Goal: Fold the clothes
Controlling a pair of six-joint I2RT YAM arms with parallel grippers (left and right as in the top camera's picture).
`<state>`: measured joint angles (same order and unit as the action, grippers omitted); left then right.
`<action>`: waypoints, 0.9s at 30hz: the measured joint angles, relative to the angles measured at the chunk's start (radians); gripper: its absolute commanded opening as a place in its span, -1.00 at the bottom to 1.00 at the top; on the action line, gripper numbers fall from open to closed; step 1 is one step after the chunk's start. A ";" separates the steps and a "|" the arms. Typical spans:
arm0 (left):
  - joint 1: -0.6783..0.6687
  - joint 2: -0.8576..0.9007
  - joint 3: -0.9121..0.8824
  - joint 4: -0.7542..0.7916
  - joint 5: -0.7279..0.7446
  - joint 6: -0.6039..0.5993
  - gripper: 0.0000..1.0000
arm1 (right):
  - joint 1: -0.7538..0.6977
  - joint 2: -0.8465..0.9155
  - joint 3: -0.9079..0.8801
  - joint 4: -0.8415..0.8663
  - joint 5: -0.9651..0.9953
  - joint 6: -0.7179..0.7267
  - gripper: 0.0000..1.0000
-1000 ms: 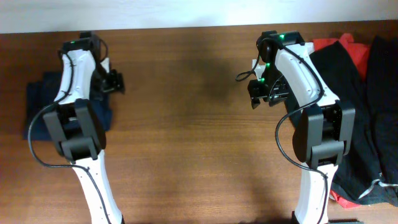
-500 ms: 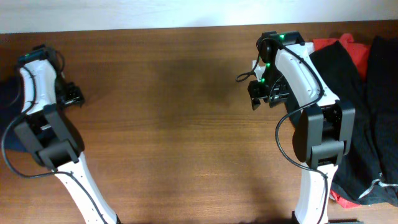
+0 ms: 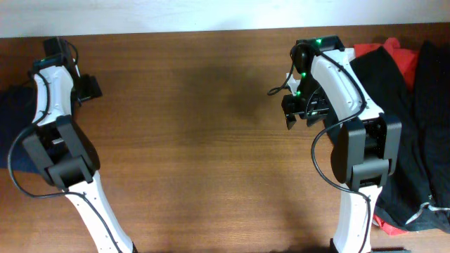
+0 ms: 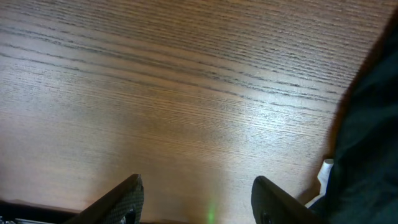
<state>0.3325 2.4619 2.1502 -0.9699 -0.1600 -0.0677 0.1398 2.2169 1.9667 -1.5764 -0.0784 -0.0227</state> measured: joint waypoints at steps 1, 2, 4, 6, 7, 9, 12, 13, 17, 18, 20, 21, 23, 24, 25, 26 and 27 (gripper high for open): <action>0.012 0.000 0.000 0.031 0.002 0.000 0.74 | 0.000 0.000 0.000 -0.001 0.000 0.002 0.19; 0.025 0.000 0.000 0.051 0.003 0.000 0.74 | 0.000 0.000 0.000 -0.002 0.000 0.005 0.19; 0.046 0.000 0.000 0.069 0.011 0.000 0.74 | 0.000 0.000 0.000 -0.002 0.000 0.012 0.19; 0.049 0.000 0.000 0.074 0.041 0.000 0.74 | 0.000 0.000 0.000 -0.002 0.000 0.016 0.20; 0.047 0.000 0.000 0.074 0.069 0.000 0.74 | 0.000 0.000 0.000 -0.002 0.000 0.019 0.20; 0.046 0.000 0.000 0.072 0.135 0.027 0.74 | 0.000 0.000 0.000 0.003 0.000 0.019 0.50; 0.020 -0.011 0.000 0.068 0.265 0.100 0.74 | 0.000 0.000 0.000 0.025 -0.006 0.025 0.98; 0.000 -0.022 0.000 0.063 0.276 0.111 0.74 | 0.000 0.000 0.000 0.032 -0.019 0.019 0.97; -0.157 -0.093 0.002 -0.106 0.307 0.132 0.98 | -0.007 0.000 0.000 0.063 -0.158 0.023 0.97; -0.192 -0.095 0.002 -0.171 0.311 0.130 0.98 | -0.021 0.000 0.000 0.056 -0.183 0.023 0.97; -0.278 -0.095 -0.002 -0.360 0.318 0.137 0.98 | -0.081 0.000 0.001 0.000 -0.211 0.022 0.97; -0.301 -0.095 -0.001 -0.417 0.317 0.137 0.98 | -0.115 0.000 0.002 -0.034 -0.219 0.022 0.97; -0.346 -0.095 -0.002 -0.568 0.304 0.137 0.98 | -0.198 0.000 0.002 -0.107 -0.228 0.018 0.97; -0.363 -0.095 -0.002 -0.605 0.291 0.135 0.98 | -0.220 0.000 0.002 -0.116 -0.229 0.016 0.97; -0.371 -0.095 -0.002 -0.625 0.283 0.129 0.98 | -0.238 0.000 0.002 -0.117 -0.230 0.006 0.97; -0.388 -0.095 -0.002 -0.649 0.261 0.111 0.98 | -0.247 0.000 0.002 -0.118 -0.226 -0.005 0.97; -0.398 -0.095 -0.002 -0.665 0.247 0.093 0.98 | -0.248 0.000 0.002 -0.118 -0.221 -0.008 0.97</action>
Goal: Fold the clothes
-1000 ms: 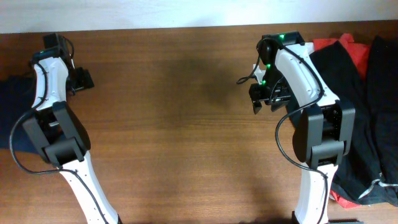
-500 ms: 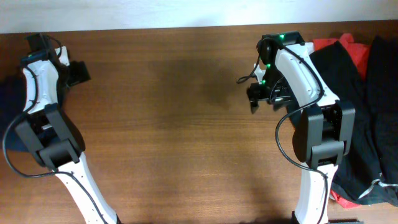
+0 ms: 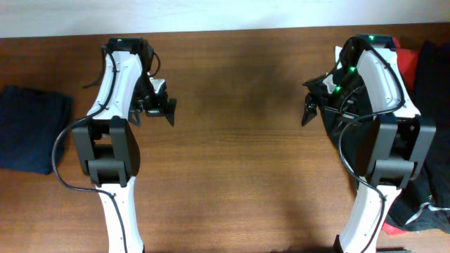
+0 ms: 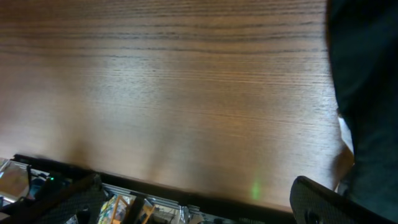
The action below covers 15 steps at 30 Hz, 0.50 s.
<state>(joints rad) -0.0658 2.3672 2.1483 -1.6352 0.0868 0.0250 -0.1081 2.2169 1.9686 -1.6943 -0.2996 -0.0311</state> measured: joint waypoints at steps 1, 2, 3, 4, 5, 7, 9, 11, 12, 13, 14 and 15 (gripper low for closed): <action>-0.003 0.000 0.000 -0.008 -0.008 -0.008 0.98 | -0.001 0.000 0.000 0.000 0.015 -0.002 0.97; -0.003 0.000 0.000 -0.020 -0.017 -0.019 0.98 | -0.001 0.000 0.000 0.000 0.034 -0.004 0.97; -0.003 0.000 0.000 -0.021 -0.026 -0.026 0.98 | -0.001 0.000 0.000 0.000 0.045 -0.005 0.97; -0.003 0.000 0.000 -0.024 -0.034 -0.032 0.98 | -0.001 0.000 0.000 0.000 0.056 -0.007 0.97; -0.003 0.000 0.000 -0.026 -0.051 -0.045 0.98 | -0.001 0.000 0.000 0.000 0.063 -0.008 0.97; -0.003 -0.001 0.000 -0.036 -0.084 -0.062 0.98 | -0.001 0.000 0.000 0.002 0.067 -0.008 0.97; -0.003 -0.023 -0.001 -0.045 -0.104 -0.072 0.98 | -0.001 -0.018 -0.002 0.019 0.067 -0.009 0.97; -0.003 -0.084 -0.008 -0.048 -0.111 -0.075 0.98 | -0.001 -0.096 -0.004 0.029 0.067 -0.011 0.97; -0.003 -0.132 -0.015 -0.048 -0.114 -0.075 0.98 | -0.001 -0.150 -0.004 0.032 0.067 -0.011 0.97; -0.003 -0.204 -0.035 -0.049 -0.114 -0.076 0.98 | -0.001 -0.251 -0.002 0.038 0.066 -0.011 0.97; -0.003 -0.264 -0.054 -0.049 -0.114 -0.076 0.98 | -0.001 -0.312 0.000 0.045 0.066 -0.011 0.97; -0.006 -0.350 -0.099 -0.047 -0.114 -0.083 0.98 | -0.001 -0.389 0.003 0.053 0.066 -0.012 0.97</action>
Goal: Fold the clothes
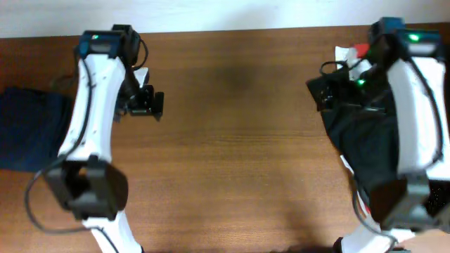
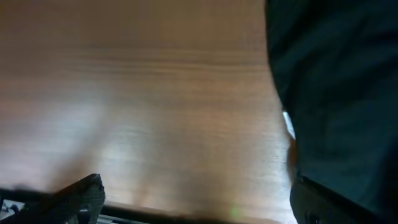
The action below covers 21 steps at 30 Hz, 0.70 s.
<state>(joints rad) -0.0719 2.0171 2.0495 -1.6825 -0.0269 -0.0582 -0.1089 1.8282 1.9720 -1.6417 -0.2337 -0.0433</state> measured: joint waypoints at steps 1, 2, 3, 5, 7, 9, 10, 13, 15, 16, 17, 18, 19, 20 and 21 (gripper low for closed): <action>-0.003 -0.050 -0.021 0.004 0.000 -0.006 0.98 | 0.000 -0.042 0.001 0.000 -0.004 -0.002 0.97; -0.012 -0.128 -0.082 0.038 0.000 -0.017 0.98 | 0.000 -0.074 0.002 -0.001 -0.006 -0.003 0.97; -0.023 -0.183 -0.126 0.059 0.000 -0.026 0.98 | 0.004 -0.101 0.001 -0.001 -0.009 -0.002 0.97; -0.039 -0.305 -0.240 0.122 0.000 -0.045 0.98 | 0.036 -0.147 -0.018 0.003 -0.011 -0.004 0.97; -0.045 -0.515 -0.408 0.211 0.000 -0.065 0.98 | 0.122 -0.208 -0.082 0.016 -0.007 -0.007 0.97; -0.045 -0.681 -0.545 0.312 -0.003 -0.071 0.98 | 0.188 -0.282 -0.180 0.085 0.017 0.006 0.97; -0.045 -0.807 -0.632 0.359 -0.010 -0.071 0.98 | 0.215 -0.352 -0.261 0.135 0.029 0.021 0.97; -0.045 -1.126 -0.831 0.495 -0.053 -0.074 0.98 | 0.228 -0.576 -0.480 0.251 0.048 0.042 0.97; -0.045 -1.274 -0.936 0.532 -0.075 -0.075 0.98 | 0.228 -0.772 -0.660 0.316 0.084 0.046 0.98; -0.045 -1.306 -0.972 0.528 -0.079 -0.075 0.98 | 0.228 -0.844 -0.721 0.325 0.097 0.049 0.97; -0.045 -1.336 -1.019 0.527 -0.081 -0.074 0.98 | 0.228 -0.912 -0.771 0.333 0.118 0.060 0.98; -0.045 -1.347 -1.048 0.526 -0.083 -0.074 0.98 | 0.228 -0.990 -0.822 0.332 0.142 0.066 0.97; -0.045 -1.351 -1.071 0.524 -0.083 -0.075 0.98 | 0.228 -1.030 -0.847 0.328 0.153 0.069 0.97; -0.045 -1.351 -1.077 0.523 -0.083 -0.075 0.98 | 0.228 -1.054 -0.860 0.330 0.162 0.071 0.97; -0.045 -1.352 -1.077 0.522 -0.083 -0.075 0.98 | 0.228 -1.072 -0.866 0.330 0.167 0.071 0.97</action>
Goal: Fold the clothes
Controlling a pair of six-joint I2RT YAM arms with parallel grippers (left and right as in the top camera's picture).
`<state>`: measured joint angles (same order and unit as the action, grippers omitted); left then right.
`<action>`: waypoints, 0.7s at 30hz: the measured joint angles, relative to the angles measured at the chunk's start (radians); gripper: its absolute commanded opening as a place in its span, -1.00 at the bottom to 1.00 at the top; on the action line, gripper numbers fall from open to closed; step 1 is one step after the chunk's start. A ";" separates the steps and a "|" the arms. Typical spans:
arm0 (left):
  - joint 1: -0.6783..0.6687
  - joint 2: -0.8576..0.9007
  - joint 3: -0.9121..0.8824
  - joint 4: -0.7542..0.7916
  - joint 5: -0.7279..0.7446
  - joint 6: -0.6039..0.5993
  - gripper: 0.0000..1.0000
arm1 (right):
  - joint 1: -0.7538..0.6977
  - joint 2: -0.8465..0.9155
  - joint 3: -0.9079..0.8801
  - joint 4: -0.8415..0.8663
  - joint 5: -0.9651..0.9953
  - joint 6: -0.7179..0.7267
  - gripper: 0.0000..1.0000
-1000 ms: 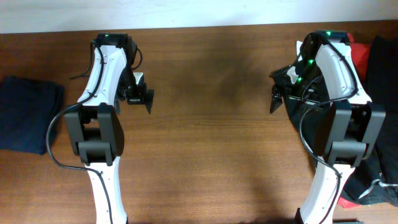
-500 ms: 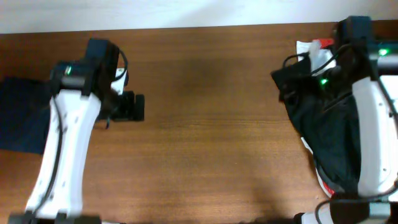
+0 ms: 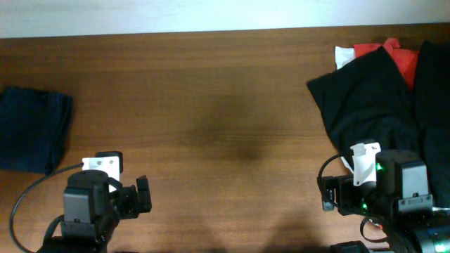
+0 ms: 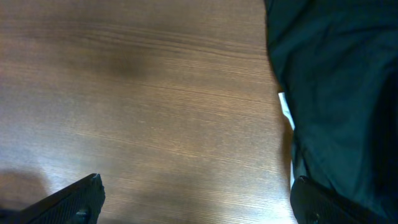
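Note:
A pile of black clothes (image 3: 380,105) lies at the table's right side, with a red piece (image 3: 394,53) and a white piece (image 3: 343,56) at its far edge. A folded dark blue garment (image 3: 31,130) rests at the far left. My right gripper (image 3: 326,197) hangs low near the front edge, left of the pile. In the right wrist view this gripper (image 4: 196,190) is open wide over bare wood, its right finger (image 4: 317,202) beside the black cloth (image 4: 336,81). A white label (image 4: 286,115) shows at the cloth's edge. My left gripper (image 3: 142,195) is near the front left, its jaws unclear.
The brown wooden table (image 3: 211,105) stretches between the two heaps. A pale wall strip runs along its far edge. Both arm bases sit at the near edge, with cables beside them.
Both arms have drawn back from the far part of the table to the near edge. The right gripper stays open with nothing in it. The black cloth's left corner is now uncovered.
At first my left gripper was at the far left by the folded blue garment, and my right was partly open near the pile. Then the left stood further right, clear of that garment, and the right had opened wider. Now both arms are back at the front edge.

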<state>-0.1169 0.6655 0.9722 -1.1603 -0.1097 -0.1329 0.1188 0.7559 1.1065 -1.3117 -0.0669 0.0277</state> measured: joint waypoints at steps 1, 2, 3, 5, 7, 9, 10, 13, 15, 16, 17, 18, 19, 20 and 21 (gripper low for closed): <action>0.000 -0.001 0.000 0.000 0.000 0.000 0.98 | 0.000 -0.005 0.000 0.002 0.001 0.000 0.97; 0.000 -0.001 0.000 0.000 0.000 0.000 0.98 | 0.000 -0.005 0.000 0.002 0.003 0.000 0.97; 0.000 -0.001 0.000 0.000 0.000 0.000 0.98 | 0.000 -0.004 0.000 0.004 0.003 0.000 0.97; 0.000 -0.001 0.000 -0.001 0.000 0.000 0.98 | 0.000 -0.005 0.000 0.004 0.004 0.002 0.97; 0.000 -0.001 0.000 -0.001 0.000 0.000 0.98 | 0.000 -0.005 0.000 0.004 0.004 0.002 0.98; 0.000 -0.001 0.000 -0.001 0.000 0.000 0.98 | 0.000 -0.005 0.000 0.004 0.015 0.002 0.97; 0.000 -0.001 0.000 -0.001 0.000 0.000 0.98 | -0.005 -0.014 -0.001 0.009 0.029 0.002 0.97; 0.000 -0.001 0.000 -0.001 0.000 0.000 0.98 | -0.035 -0.150 -0.048 0.137 0.042 0.003 0.97; 0.000 -0.002 -0.002 -0.002 -0.001 0.000 0.98 | -0.037 -0.307 -0.178 0.294 0.043 0.002 0.97; 0.000 -0.003 -0.003 -0.002 -0.001 0.000 0.98 | -0.038 -0.386 -0.266 0.370 0.044 0.003 0.97; 0.000 -0.003 -0.004 -0.002 0.000 0.000 0.98 | -0.038 -0.465 -0.375 0.462 0.044 0.003 0.97; 0.000 -0.003 -0.005 -0.002 -0.001 0.000 0.98 | -0.039 -0.549 -0.495 0.513 0.044 0.003 0.97; 0.000 -0.004 -0.006 -0.001 -0.001 0.000 0.98 | -0.041 -0.615 -0.610 0.651 0.044 0.003 0.97; 0.000 -0.003 -0.006 -0.003 -0.001 0.000 0.98 | -0.042 -0.660 -0.692 0.756 0.044 0.002 0.97; 0.000 -0.003 -0.006 -0.002 -0.001 0.000 0.98 | -0.042 -0.690 -0.753 0.833 0.044 0.003 0.97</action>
<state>-0.1169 0.6624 0.9657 -1.1618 -0.1104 -0.1329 0.0769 0.0658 0.3534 -0.4789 -0.0227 0.0303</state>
